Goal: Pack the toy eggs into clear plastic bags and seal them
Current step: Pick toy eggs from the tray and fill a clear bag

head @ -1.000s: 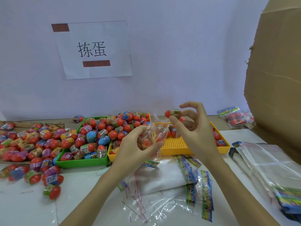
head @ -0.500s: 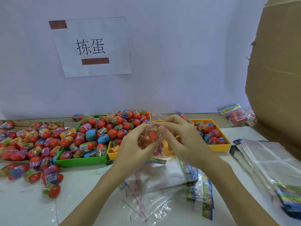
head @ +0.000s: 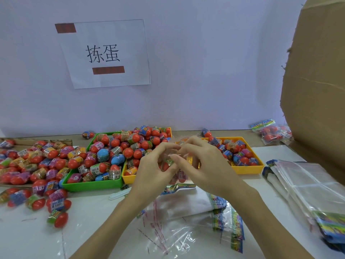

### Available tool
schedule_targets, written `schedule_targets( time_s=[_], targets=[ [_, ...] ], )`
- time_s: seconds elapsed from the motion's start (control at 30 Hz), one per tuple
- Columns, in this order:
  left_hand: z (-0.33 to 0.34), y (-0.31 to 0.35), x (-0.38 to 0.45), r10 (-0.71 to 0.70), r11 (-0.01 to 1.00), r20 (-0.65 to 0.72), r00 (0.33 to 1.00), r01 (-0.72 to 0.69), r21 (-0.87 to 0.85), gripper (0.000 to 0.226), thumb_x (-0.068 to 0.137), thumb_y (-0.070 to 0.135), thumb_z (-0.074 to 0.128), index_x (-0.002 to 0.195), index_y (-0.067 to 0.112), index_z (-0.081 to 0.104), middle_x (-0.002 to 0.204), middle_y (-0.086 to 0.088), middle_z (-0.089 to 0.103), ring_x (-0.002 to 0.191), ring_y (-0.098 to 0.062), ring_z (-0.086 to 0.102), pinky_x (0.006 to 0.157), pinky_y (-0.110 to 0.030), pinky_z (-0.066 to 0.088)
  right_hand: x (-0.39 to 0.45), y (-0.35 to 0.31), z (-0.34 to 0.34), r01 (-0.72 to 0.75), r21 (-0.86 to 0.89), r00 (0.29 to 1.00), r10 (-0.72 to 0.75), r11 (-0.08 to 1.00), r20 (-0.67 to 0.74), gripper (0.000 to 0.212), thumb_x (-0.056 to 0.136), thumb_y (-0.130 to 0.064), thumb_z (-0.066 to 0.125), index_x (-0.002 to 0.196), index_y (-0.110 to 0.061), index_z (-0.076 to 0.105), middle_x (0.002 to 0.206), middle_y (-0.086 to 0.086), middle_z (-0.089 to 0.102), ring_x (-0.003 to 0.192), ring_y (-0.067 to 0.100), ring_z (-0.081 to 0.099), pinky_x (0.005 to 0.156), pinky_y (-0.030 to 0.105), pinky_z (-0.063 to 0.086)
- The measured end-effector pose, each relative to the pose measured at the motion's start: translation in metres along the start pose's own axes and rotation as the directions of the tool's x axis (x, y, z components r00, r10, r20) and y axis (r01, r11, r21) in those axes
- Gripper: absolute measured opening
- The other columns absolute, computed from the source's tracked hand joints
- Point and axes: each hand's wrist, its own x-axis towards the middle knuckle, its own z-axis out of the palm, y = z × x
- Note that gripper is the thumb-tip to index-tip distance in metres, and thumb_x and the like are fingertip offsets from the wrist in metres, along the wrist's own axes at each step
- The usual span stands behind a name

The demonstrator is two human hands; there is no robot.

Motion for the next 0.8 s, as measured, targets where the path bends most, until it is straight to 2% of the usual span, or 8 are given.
schedule_targets(
  time_s=[0.13, 0.2, 0.37, 0.43, 0.53, 0.63, 0.7, 0.8],
  targets=[
    [-0.004, 0.003, 0.004, -0.036, 0.997, -0.046, 0.998, 0.032, -0.073, 0.027, 0.091, 0.038, 0.079, 0.115, 0.029, 0.072, 0.103, 0.011, 0.077, 0.096, -0.015, 0.074, 0.082, -0.032, 0.061, 0.001, 0.005, -0.007, 0.058, -0.031, 0.996, -0.059, 0.998, -0.065, 0.024, 0.106, -0.037, 0.057, 0.113, -0.021, 0.073, 0.101, -0.015, 0.063, 0.068, -0.001, 0.056, 0.069, 0.018, 0.043],
    [-0.007, 0.003, 0.005, -0.06, 0.994, -0.043, 0.997, 0.056, -0.089, 0.03, 0.086, 0.045, 0.081, 0.111, 0.03, 0.074, 0.102, 0.01, 0.078, 0.087, -0.016, 0.074, 0.077, -0.038, 0.062, 0.002, 0.008, -0.01, 0.053, -0.029, 0.993, -0.056, 0.998, -0.1, 0.017, 0.107, -0.028, 0.058, 0.117, -0.021, 0.07, 0.098, -0.014, 0.069, 0.063, 0.002, 0.058, 0.065, 0.015, 0.04],
    [-0.011, -0.001, 0.005, -0.092, 0.995, -0.043, 0.995, 0.09, -0.043, 0.029, 0.081, 0.05, 0.084, 0.104, 0.035, 0.074, 0.096, 0.011, 0.076, 0.074, -0.015, 0.067, 0.068, -0.026, 0.057, 0.005, 0.007, -0.02, 0.029, 0.423, 0.972, 0.072, 0.906, -0.222, 0.019, 0.11, -0.018, 0.05, 0.117, -0.017, 0.067, 0.095, 0.001, 0.075, 0.047, 0.02, 0.065, 0.048, 0.014, 0.041],
    [-0.013, -0.003, 0.006, -0.116, 0.992, -0.052, 0.992, 0.114, -0.045, 0.032, 0.08, 0.051, 0.084, 0.105, 0.033, 0.074, 0.096, 0.011, 0.076, 0.072, -0.013, 0.066, 0.067, -0.025, 0.056, 0.007, 0.014, -0.028, 0.017, 0.455, 0.943, 0.137, 0.89, -0.303, 0.02, 0.111, -0.018, 0.047, 0.117, -0.018, 0.066, 0.093, 0.002, 0.074, 0.046, 0.023, 0.064, 0.046, 0.018, 0.042],
    [-0.014, -0.005, 0.007, -0.136, 0.99, -0.069, 0.988, 0.134, -0.036, 0.035, 0.079, 0.053, 0.084, 0.105, 0.033, 0.073, 0.096, 0.013, 0.076, 0.076, -0.019, 0.069, 0.069, -0.03, 0.06, 0.006, 0.037, -0.034, -0.2, 0.115, 0.907, 0.228, 0.973, -0.353, 0.018, 0.108, -0.015, 0.051, 0.108, -0.022, 0.068, 0.087, -0.006, 0.072, 0.057, 0.015, 0.065, 0.051, 0.032, 0.052],
    [-0.013, -0.006, 0.007, -0.14, 0.99, -0.071, 0.988, 0.139, -0.019, 0.036, 0.078, 0.056, 0.082, 0.106, 0.035, 0.072, 0.097, 0.015, 0.076, 0.078, -0.015, 0.069, 0.071, -0.028, 0.061, 0.001, 0.059, -0.034, -0.453, -0.318, 0.891, 0.418, 0.833, -0.175, 0.013, 0.105, -0.023, 0.062, 0.107, -0.022, 0.074, 0.103, 0.0, 0.073, 0.085, 0.016, 0.065, 0.073, 0.035, 0.054],
    [-0.014, -0.005, 0.008, -0.142, 0.99, -0.066, 0.988, 0.141, -0.014, 0.037, 0.078, 0.057, 0.08, 0.106, 0.035, 0.072, 0.098, 0.017, 0.075, 0.077, -0.012, 0.069, 0.07, -0.023, 0.059, -0.003, 0.063, -0.032, -0.499, -0.46, 0.843, 0.533, 0.734, -0.065, 0.017, 0.102, -0.034, 0.066, 0.112, -0.024, 0.076, 0.114, 0.002, 0.071, 0.102, 0.02, 0.065, 0.084, 0.038, 0.057],
    [-0.013, -0.004, 0.007, -0.134, 0.991, -0.052, 0.99, 0.133, -0.019, 0.039, 0.078, 0.059, 0.08, 0.106, 0.034, 0.071, 0.097, 0.018, 0.075, 0.075, -0.009, 0.069, 0.069, -0.019, 0.057, -0.004, 0.058, -0.029, -0.49, -0.574, 0.824, 0.564, 0.656, -0.059, 0.025, 0.1, -0.046, 0.067, 0.116, -0.029, 0.076, 0.118, -0.001, 0.07, 0.11, 0.022, 0.065, 0.088, 0.04, 0.058]
  ],
)
